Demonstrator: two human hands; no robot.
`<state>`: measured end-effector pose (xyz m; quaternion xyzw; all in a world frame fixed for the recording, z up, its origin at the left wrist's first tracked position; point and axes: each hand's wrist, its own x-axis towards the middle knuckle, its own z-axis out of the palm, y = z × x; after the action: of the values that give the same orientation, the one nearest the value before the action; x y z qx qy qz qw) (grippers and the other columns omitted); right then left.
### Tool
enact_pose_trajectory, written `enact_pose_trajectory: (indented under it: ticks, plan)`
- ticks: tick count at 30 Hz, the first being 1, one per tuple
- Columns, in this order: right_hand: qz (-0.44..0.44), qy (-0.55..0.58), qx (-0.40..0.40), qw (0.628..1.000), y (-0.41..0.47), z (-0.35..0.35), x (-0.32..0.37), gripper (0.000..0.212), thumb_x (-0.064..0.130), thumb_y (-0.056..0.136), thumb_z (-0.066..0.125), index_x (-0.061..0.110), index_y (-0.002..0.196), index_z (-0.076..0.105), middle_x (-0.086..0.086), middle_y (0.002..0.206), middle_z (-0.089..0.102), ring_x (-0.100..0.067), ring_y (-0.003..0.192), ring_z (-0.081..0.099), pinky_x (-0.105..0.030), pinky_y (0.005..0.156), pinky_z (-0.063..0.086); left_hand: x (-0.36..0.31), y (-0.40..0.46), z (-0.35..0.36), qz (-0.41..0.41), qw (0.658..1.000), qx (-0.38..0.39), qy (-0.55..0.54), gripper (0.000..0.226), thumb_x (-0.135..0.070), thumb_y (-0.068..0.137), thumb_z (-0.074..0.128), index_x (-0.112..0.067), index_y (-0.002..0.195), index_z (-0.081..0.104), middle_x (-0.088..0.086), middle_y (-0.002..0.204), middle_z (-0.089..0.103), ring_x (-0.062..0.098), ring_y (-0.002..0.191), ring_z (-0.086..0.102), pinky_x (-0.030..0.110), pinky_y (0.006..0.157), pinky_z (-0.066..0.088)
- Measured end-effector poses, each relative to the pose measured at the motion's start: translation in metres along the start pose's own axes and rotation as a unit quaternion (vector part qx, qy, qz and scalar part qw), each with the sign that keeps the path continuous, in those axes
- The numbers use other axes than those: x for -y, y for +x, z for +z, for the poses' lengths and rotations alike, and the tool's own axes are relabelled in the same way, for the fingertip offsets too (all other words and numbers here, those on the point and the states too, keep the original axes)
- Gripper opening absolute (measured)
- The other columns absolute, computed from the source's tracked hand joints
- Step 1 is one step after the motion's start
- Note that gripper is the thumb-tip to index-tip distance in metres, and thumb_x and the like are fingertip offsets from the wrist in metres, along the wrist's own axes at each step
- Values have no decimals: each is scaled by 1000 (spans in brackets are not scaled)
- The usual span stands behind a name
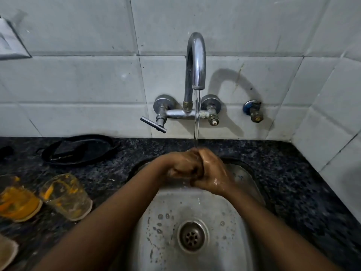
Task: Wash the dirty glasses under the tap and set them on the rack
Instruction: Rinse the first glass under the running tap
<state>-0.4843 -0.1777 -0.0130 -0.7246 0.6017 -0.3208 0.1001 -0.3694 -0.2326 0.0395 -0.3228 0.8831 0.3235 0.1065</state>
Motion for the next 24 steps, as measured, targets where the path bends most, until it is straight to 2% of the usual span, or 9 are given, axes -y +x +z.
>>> enact_pose_trajectory:
  ticks: [2, 4, 7, 10, 14, 17, 20, 22, 24]
  plan:
    - [3, -67, -45, 997, -2, 8, 3, 76, 20, 54, 81, 11, 121, 49, -12, 115, 57, -33, 102, 57, -44, 85, 50, 0, -10, -4, 17, 982, -61, -176, 25, 7, 89, 41, 2, 110, 53, 8, 93, 57, 17, 86, 56, 22, 74, 49]
    - [-36, -133, -65, 988, -2, 13, 2, 80, 16, 48, 81, 16, 120, 45, -14, 112, 59, -35, 99, 59, -47, 84, 51, -1, -14, 6, 13, 980, -103, -169, 32, 11, 85, 43, 4, 116, 51, 6, 91, 57, 14, 84, 56, 16, 67, 49]
    - [-110, -161, -47, 980, -4, 9, 1, 92, 14, 41, 83, 18, 122, 40, -16, 114, 61, -36, 101, 61, -49, 86, 51, -2, -11, 23, -29, 981, -100, -164, 34, 1, 92, 42, 2, 125, 48, 17, 125, 54, 25, 115, 51, 15, 89, 38]
    - [-135, -174, -17, 975, -4, 4, -2, 90, 16, 45, 82, 19, 125, 40, -16, 117, 61, -36, 105, 59, -49, 91, 48, -2, -8, 25, -33, 991, -100, -84, 39, -8, 95, 41, 4, 133, 42, 21, 141, 44, 31, 131, 40, 30, 105, 28]
    - [-31, -54, -14, 998, -4, 2, -1, 85, 21, 51, 85, 18, 127, 46, -10, 117, 62, -30, 106, 59, -45, 92, 49, -3, -5, 15, -17, 992, -109, -63, 32, -5, 93, 43, 1, 124, 51, 15, 127, 52, 29, 120, 48, 30, 98, 36]
    - [146, 60, -26, 987, -4, -4, 5, 80, 21, 53, 87, 16, 121, 45, -3, 110, 64, -22, 98, 62, -32, 79, 51, 14, -8, 9, 72, 951, -157, -257, 22, 0, 92, 43, 10, 106, 57, 18, 98, 60, 32, 97, 57, 33, 86, 45]
    - [206, 42, -28, 977, -2, -5, 19, 74, 21, 62, 83, 14, 120, 38, -4, 108, 62, -23, 95, 61, -30, 74, 48, 21, -9, 27, 86, 908, -218, -347, 35, -26, 98, 37, -1, 103, 60, 15, 100, 65, 27, 97, 62, 38, 89, 49]
    - [220, -6, -26, 975, 0, -3, 32, 65, 23, 71, 76, 16, 121, 34, -5, 104, 58, -26, 94, 60, -34, 73, 48, 11, -5, 43, 70, 899, -271, -337, 45, -41, 95, 40, -3, 83, 61, 14, 80, 64, 26, 76, 62, 39, 72, 52]
    - [231, 1, -25, 973, 0, 0, 38, 67, 22, 72, 74, 16, 124, 32, -6, 108, 56, -25, 96, 57, -31, 74, 45, 7, -4, 48, 65, 864, -338, -368, 41, -38, 93, 47, -4, 73, 57, 10, 62, 55, 19, 57, 54, 32, 56, 46]
